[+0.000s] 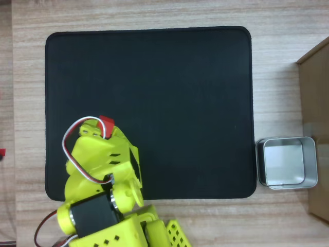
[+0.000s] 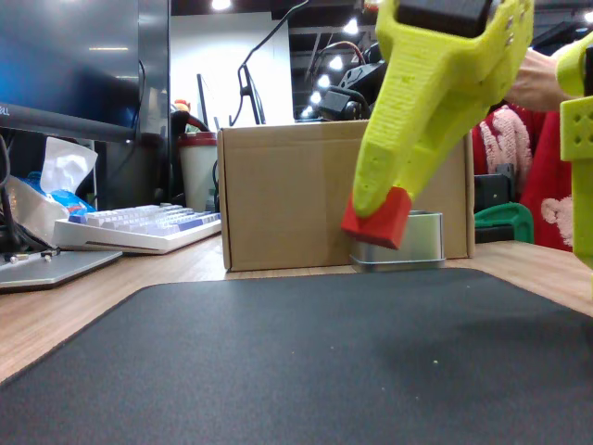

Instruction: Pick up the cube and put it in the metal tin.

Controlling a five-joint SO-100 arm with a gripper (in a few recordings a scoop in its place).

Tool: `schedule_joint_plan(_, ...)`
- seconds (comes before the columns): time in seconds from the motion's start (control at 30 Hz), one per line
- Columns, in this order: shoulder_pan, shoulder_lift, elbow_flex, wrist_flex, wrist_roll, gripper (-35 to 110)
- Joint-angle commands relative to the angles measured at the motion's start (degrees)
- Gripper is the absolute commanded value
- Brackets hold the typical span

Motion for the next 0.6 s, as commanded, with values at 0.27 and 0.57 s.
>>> schedule_joint_plan(0.27, 13.2, 10.9, -1.4, 0.3, -0.2, 0)
schedule_joint_plan(0.57, 34.6, 16.4, -2.6, -2.2, -1.6, 0)
